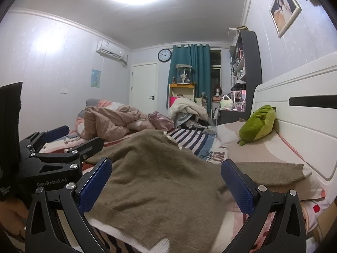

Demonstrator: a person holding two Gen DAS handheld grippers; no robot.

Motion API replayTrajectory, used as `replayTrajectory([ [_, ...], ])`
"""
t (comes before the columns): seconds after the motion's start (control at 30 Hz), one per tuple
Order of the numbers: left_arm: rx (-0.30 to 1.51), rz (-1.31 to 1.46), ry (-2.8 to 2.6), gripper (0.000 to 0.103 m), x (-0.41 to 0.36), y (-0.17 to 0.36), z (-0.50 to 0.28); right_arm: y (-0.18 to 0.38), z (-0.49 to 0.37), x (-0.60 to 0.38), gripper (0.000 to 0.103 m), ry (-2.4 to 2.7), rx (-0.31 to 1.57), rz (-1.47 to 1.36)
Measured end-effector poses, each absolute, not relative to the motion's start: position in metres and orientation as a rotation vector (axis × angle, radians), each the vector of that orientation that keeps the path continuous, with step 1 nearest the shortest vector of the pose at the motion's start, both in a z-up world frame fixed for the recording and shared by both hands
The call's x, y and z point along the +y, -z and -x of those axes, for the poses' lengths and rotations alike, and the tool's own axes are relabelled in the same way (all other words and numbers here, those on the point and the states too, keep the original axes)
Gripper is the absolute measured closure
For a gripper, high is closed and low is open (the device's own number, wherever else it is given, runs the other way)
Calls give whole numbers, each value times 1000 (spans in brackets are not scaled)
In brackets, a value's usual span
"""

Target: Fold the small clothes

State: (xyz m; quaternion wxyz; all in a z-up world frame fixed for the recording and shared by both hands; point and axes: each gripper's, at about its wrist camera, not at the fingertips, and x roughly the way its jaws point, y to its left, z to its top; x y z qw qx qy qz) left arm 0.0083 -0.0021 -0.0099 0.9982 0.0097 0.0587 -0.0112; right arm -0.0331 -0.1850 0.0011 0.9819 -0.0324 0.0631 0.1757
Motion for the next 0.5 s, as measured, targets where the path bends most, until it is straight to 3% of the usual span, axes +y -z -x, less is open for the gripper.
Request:
replayTrajectory([
  [0.5, 145, 27, 50, 1, 15, 13, -17, 2, 31, -186, 0, -357, 128, 60],
])
